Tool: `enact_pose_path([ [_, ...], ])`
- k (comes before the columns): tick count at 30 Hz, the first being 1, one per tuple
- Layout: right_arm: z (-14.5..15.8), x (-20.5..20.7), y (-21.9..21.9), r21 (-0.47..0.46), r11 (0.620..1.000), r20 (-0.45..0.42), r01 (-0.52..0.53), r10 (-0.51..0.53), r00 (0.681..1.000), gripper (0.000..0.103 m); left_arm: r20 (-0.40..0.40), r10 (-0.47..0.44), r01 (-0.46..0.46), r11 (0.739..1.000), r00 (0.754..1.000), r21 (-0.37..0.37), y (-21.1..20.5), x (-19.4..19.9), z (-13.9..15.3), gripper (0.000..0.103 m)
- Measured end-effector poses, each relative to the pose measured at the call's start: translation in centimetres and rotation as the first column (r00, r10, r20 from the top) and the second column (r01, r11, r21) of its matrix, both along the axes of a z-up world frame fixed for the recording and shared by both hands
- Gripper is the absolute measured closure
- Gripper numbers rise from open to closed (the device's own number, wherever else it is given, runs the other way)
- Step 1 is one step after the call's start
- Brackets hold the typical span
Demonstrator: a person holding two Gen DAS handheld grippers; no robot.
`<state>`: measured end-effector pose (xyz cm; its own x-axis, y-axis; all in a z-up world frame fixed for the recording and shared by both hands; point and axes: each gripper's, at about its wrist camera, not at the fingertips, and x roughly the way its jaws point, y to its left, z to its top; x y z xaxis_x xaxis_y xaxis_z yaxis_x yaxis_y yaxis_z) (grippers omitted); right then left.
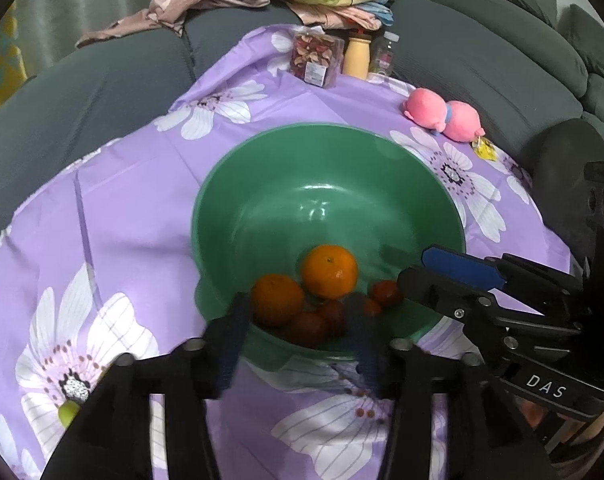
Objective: Organize fruits
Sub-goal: 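Open both grippers to drop the tomatoes into the green bowl, then withdraw both open grippers from the bowl toward the remaining fruits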
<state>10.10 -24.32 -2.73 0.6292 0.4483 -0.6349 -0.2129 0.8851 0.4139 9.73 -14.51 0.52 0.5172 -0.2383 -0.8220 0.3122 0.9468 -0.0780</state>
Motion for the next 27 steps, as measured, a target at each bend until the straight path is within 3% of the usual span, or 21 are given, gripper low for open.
enact_pose_path([
  [1,0.1,-0.1,0.1,-0.001,1.0,0.001,0.0,0.0,1.0,0.065,0.006,0.002,-0.002,1.0,1.0,0.008,0.0,-0.1,0.1,0.042],
  [6,0.7,-0.7,0.2,0.007,1.0,0.011,0.005,-0.005,1.0,0.059,0.027,0.01,-0.01,0.999,1.0,0.032,0.2,-0.8,0.7,0.039],
  [11,1.4,-1.7,0.2,0.013,1.0,0.024,0.016,-0.016,1.0,0.048,0.028,0.04,-0.041,0.998,0.999,0.05,1.1,-1.8,1.0,0.024],
  [16,2.0,-2.8,0.7,0.011,1.0,0.04,0.021,-0.021,0.999,0.036,0.0,0.055,-0.055,0.997,0.998,0.057,2.3,-3.6,0.3,0.022],
  [22,1.9,-4.2,1.8,0.012,1.0,0.036,-0.007,0.006,0.999,0.036,-0.06,0.112,-0.109,0.992,0.992,0.062,5.0,-5.6,-0.9,0.021],
  [27,1.4,-5.1,2.4,0.019,1.0,0.017,-0.024,0.023,1.0,0.035,-0.113,0.166,-0.168,0.986,0.98,-0.007,7.6,-7.2,-1.7,0.02],
])
